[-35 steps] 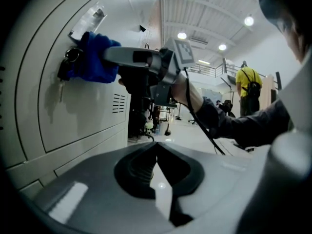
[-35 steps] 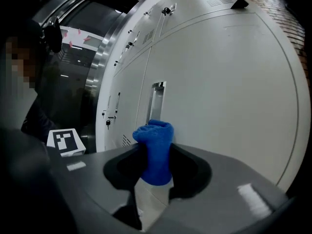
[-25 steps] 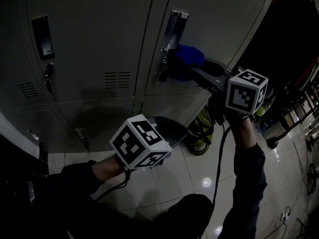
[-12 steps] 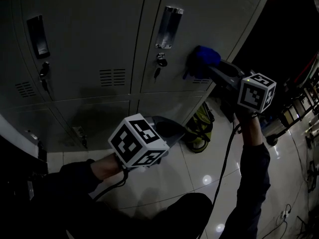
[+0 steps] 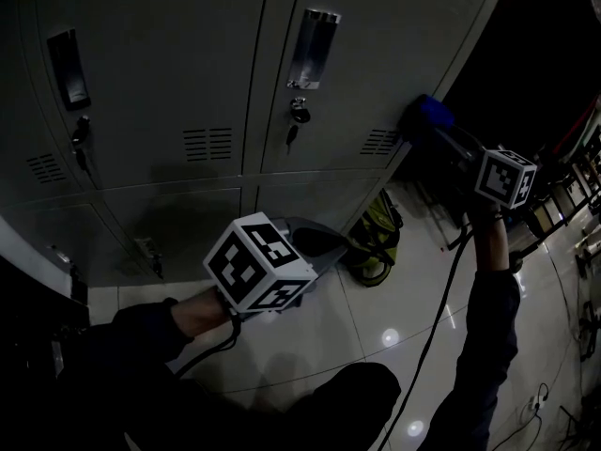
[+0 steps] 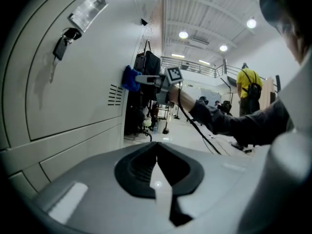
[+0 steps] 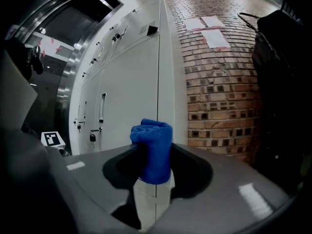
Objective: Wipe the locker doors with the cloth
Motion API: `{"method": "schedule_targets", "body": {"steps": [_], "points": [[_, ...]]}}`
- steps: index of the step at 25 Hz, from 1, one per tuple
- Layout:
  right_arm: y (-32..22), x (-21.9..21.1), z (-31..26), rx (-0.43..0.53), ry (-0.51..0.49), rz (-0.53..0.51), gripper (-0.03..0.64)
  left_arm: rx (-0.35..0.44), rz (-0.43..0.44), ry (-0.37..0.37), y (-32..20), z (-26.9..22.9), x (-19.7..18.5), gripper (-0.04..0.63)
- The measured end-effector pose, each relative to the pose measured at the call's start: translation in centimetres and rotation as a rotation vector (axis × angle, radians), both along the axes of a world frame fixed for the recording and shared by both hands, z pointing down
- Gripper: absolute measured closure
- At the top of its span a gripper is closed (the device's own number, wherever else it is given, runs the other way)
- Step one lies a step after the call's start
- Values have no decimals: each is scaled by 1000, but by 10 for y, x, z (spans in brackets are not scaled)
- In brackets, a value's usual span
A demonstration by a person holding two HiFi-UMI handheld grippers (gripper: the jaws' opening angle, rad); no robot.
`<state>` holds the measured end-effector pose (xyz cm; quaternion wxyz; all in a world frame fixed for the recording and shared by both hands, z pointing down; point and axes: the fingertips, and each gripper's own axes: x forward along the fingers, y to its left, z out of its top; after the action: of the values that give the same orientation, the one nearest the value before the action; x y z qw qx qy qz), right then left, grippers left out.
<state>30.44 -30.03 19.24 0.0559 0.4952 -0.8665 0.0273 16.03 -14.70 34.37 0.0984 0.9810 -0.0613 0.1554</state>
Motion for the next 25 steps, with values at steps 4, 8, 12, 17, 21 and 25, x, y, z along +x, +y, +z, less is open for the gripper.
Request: {"method": "schedule_targets", "body": {"steps": [4, 8, 12, 17, 21, 25], "points": [[0, 0, 1, -5, 12, 7, 469, 5, 4, -2, 2, 0, 3, 615], [7, -5, 1, 3, 10, -4, 476, 8, -5, -11, 0, 1, 2, 615], [22, -48, 9, 16, 44, -91, 479, 7, -5, -17, 2, 4, 1, 615], [35, -121, 26, 22, 56, -216, 479, 2, 17, -27, 13, 9, 2, 615], [33, -166, 49, -25, 67, -284, 480, 3, 26, -36, 19, 12, -2, 615], [33, -205, 54, -35, 35, -362, 482, 4, 26, -30, 21, 11, -6, 615]]}}
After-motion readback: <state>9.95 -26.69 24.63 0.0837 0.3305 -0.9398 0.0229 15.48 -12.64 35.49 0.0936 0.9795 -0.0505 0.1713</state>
